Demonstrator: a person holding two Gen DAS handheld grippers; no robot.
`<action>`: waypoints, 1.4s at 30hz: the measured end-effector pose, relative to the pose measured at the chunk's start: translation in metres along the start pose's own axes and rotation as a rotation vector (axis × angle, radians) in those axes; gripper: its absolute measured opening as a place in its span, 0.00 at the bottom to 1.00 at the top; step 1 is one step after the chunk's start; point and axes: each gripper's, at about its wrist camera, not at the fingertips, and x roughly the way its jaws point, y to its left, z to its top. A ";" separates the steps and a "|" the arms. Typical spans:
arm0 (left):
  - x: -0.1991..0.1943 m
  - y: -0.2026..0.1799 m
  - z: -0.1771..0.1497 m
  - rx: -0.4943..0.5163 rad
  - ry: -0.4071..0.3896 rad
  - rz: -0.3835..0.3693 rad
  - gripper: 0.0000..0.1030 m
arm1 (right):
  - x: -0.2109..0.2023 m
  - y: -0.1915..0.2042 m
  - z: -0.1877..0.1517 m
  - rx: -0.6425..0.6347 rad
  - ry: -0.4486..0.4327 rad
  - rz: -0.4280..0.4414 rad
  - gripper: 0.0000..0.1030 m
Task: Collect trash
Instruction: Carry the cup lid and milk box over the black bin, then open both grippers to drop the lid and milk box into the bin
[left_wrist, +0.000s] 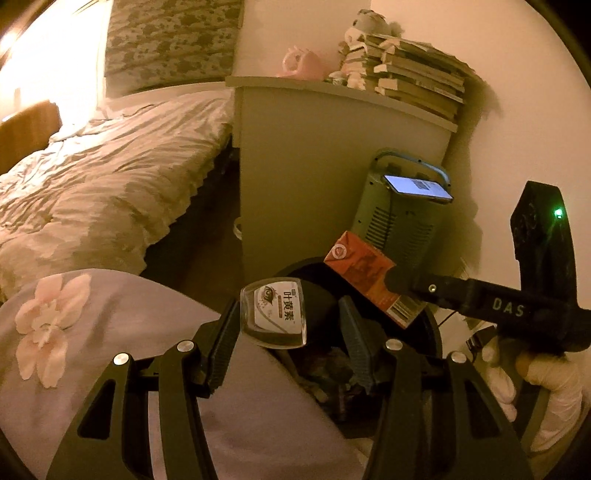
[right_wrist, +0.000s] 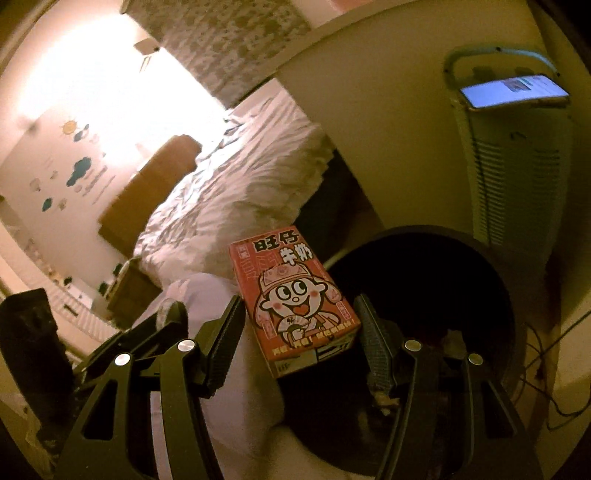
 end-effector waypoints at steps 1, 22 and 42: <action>0.004 -0.003 0.000 0.003 0.006 -0.004 0.52 | 0.000 -0.002 -0.001 0.007 0.000 -0.004 0.59; 0.040 -0.034 -0.001 0.041 0.058 -0.052 0.52 | 0.008 -0.051 -0.016 0.102 0.036 -0.097 0.59; 0.049 -0.053 0.001 0.083 0.064 -0.068 0.53 | 0.007 -0.068 -0.017 0.150 0.040 -0.133 0.59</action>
